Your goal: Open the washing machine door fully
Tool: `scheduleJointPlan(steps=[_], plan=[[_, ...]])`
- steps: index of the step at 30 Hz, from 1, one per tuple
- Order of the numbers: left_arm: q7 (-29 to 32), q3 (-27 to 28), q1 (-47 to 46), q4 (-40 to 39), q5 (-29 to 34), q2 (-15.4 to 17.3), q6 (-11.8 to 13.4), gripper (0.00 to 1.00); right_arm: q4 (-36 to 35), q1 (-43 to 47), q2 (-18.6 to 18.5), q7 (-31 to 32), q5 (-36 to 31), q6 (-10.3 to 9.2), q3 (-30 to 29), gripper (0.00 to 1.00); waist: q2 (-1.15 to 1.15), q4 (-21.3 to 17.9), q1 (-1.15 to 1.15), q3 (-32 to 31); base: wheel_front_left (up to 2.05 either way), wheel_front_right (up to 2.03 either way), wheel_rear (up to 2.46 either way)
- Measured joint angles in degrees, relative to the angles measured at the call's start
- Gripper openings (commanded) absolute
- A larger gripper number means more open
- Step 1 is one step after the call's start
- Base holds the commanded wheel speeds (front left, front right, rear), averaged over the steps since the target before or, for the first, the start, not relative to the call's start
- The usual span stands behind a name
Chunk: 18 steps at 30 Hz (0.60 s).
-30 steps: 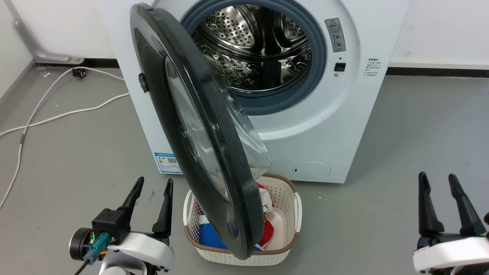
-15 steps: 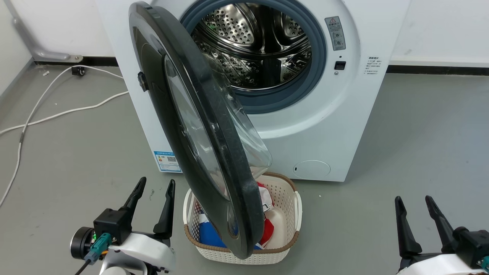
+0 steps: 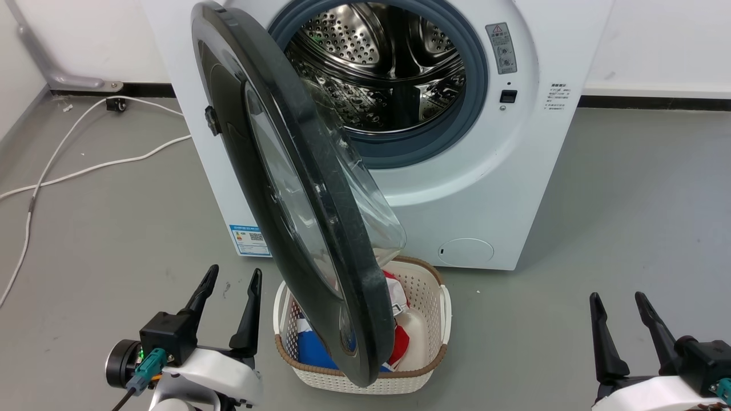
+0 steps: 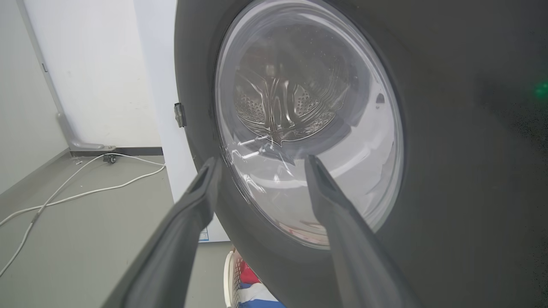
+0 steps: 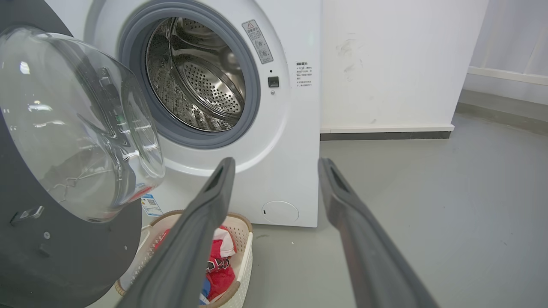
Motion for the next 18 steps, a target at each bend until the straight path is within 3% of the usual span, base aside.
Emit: scheduleJointPlan(steps=[3,5,6,18], plan=[[0.00,0.03,0.00,0.07,0.01,-0.04,0.00,1.00,0.11,-0.01,0.00,0.14,-0.19,0.00,0.02,1.00,0.00,-0.05,0.00,0.07,0.00,0.00,0.00],[0.00,0.04,0.00,0.07,0.01,-0.05,0.00,0.42,0.16,-0.01,0.00,0.14,-0.20,0.00,0.08,1.00,0.00,-0.05,0.00,0.13,0.00,0.00,0.00],[0.00,-0.04,0.00,0.04,0.00,-0.03,0.00,0.00,0.18,-0.03,0.00,0.14,-0.20,0.00,0.08,1.00,0.00,-0.07,0.00,0.17,0.00,0.00,0.00],[0.00,0.97,-0.83,-3.48,0.07,-0.19,0.40,0.00,0.47,-0.23,0.00,-0.08,-0.56,0.00,0.31,1.00,0.00,-0.26,0.00,0.12,0.00,0.00,0.00]])
